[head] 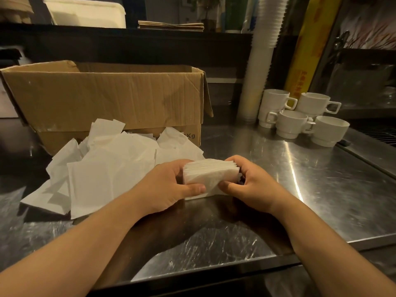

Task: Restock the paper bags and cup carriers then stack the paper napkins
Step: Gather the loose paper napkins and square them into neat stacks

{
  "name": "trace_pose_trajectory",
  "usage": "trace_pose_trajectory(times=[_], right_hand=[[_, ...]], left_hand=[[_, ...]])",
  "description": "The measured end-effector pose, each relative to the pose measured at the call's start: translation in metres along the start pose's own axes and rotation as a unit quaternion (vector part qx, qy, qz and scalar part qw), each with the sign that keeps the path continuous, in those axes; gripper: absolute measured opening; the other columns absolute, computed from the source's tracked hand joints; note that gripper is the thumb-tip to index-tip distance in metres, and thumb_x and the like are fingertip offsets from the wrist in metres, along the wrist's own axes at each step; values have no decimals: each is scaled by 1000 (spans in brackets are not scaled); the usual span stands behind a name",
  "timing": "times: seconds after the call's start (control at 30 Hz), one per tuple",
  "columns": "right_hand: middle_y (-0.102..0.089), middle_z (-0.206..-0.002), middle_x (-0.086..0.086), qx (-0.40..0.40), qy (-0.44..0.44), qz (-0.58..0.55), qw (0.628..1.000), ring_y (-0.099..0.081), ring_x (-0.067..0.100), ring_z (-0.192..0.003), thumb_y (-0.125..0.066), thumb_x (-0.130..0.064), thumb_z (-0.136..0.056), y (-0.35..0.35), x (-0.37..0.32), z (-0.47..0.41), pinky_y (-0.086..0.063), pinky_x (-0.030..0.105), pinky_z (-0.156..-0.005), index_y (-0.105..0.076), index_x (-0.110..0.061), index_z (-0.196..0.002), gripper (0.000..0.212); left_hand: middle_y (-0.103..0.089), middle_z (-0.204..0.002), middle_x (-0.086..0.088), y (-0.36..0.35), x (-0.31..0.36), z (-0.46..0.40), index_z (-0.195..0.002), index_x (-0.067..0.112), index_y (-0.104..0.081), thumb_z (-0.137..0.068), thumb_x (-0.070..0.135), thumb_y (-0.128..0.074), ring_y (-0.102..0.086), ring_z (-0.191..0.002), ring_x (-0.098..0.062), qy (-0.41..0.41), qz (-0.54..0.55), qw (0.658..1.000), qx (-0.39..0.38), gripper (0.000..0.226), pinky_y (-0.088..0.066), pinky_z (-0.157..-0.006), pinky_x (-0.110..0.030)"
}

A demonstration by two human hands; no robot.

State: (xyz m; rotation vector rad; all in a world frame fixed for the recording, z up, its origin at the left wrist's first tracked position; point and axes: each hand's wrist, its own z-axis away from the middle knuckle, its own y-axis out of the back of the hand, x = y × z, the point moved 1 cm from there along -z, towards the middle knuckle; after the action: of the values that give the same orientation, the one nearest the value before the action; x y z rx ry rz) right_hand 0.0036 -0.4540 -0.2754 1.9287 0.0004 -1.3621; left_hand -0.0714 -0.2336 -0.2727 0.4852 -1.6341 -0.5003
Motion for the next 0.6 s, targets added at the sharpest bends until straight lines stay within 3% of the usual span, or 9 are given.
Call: trace_pose_trajectory(times=[0.13, 0.23, 0.37, 0.47, 0.53, 0.6], right_hand=[[-68, -112, -12, 3, -12, -5, 1000, -65, 9, -104, -81, -23, -86, 1, 1, -2, -59, 34, -94, -60, -34, -116, 38], [-71, -109, -13, 16, -7, -35, 999, -66, 8, -104, -82, -21, -84, 3, 0, 0, -58, 39, -96, -64, -35, -113, 37], [-73, -106, 3, 63, 22, -204, 977, -70, 24, -101, -83, -18, -81, 7, -8, 6, -62, 43, -84, -71, -25, -107, 30], [-74, -102, 4, 58, 12, -400, 915, -70, 24, -102, -79, -15, -74, -1, -19, 8, -61, 38, -84, -68, -19, -109, 37], [-74, -101, 2, 43, 14, -441, 896, -72, 21, -101, -76, -16, -72, -9, -27, 7, -61, 35, -83, -65, -18, -114, 43], [-75, -105, 1, 52, 28, -422, 905, -72, 20, -102, -76, -21, -72, -10, -35, 5, -61, 36, -80, -64, -20, -117, 46]], left_hand=[[-68, -100, 29, 2, -2, 1, -108, 47, -60, -89, 39, -76, -62, -96, 8, -3, 21, 1000, 23, 26, -47, -77, -4], [-69, -97, 21, 3, -3, 1, -106, 39, -63, -88, 30, -80, -65, -95, -3, -7, 23, 999, 47, 26, -49, -75, -7], [-68, -95, 24, 2, -1, 1, -104, 36, -62, -84, 27, -85, -66, -95, -3, -11, 14, 999, 45, 31, -52, -82, -15], [-69, -97, 27, 1, 2, 1, -109, 32, -62, -87, 27, -82, -66, -98, 1, -19, 54, 998, 30, 31, -54, -90, -21], [-68, -99, 26, 0, 5, 2, -112, 31, -60, -87, 31, -82, -66, -99, 1, -24, 61, 998, 16, 34, -54, -91, -22], [-68, -107, 24, 0, 5, 2, -118, 32, -59, -81, 46, -85, -66, -104, -1, -32, 74, 997, 6, 48, -56, -96, -28]])
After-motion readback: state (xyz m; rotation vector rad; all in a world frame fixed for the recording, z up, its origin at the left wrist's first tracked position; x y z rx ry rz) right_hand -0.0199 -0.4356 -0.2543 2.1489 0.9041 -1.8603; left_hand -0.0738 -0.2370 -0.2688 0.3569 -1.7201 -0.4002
